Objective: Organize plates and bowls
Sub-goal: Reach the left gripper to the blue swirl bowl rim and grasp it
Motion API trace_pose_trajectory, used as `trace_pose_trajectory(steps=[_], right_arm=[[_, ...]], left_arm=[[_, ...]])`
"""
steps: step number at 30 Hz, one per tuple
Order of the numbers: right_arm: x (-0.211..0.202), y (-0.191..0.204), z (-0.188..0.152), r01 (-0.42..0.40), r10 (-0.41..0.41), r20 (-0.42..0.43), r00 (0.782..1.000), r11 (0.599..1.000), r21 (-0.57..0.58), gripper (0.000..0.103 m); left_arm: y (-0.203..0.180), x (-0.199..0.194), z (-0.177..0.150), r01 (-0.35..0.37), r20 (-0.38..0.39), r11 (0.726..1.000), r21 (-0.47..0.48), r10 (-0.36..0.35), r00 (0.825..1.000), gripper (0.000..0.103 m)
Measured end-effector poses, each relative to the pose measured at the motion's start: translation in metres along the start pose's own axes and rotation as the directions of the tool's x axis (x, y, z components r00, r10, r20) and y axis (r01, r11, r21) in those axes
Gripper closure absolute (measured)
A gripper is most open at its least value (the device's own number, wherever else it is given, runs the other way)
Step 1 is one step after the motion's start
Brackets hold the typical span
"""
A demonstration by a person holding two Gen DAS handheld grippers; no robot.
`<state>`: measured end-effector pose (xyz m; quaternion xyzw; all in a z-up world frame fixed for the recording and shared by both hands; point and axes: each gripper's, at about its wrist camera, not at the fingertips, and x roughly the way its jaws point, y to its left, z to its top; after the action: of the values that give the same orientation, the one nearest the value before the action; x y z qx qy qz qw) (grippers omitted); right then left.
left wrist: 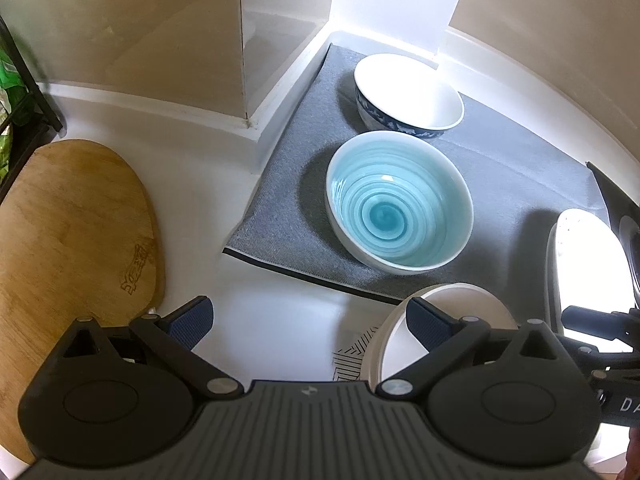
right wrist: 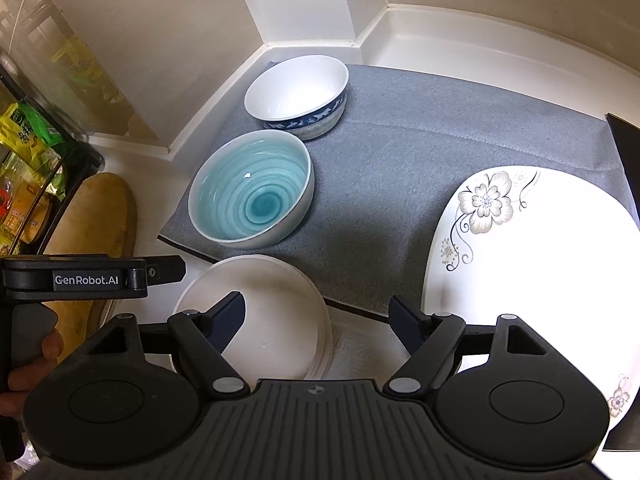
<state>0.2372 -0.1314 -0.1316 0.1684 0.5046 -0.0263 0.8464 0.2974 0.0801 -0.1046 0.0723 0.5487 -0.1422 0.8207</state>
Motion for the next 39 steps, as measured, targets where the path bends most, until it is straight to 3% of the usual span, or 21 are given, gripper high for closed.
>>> trace_pose_trajectory(steps=[8,17,39], right_arm=[[0.002,0.0,0.012,0.001,-0.002,0.027,1.0,1.0,0.016,0.022],[0.022,-0.007,0.048,0.019,-0.024,0.084,0.996,0.999,0.05,0.022],[0.094,-0.005,0.08,0.039,-0.04,-0.009,0.999,0.999,-0.009,0.023]], left_arm=[[0.003,0.002,0.013,-0.011,0.021,1.0,-0.019,0.012,1.0,0.0],[0.008,0.015,0.042,-0.024,0.059,0.996,-0.086,0.03,0.998,0.0],[0.012,0.078,0.067,-0.015,-0.063,0.996,-0.084,0.009,0.998,0.001]])
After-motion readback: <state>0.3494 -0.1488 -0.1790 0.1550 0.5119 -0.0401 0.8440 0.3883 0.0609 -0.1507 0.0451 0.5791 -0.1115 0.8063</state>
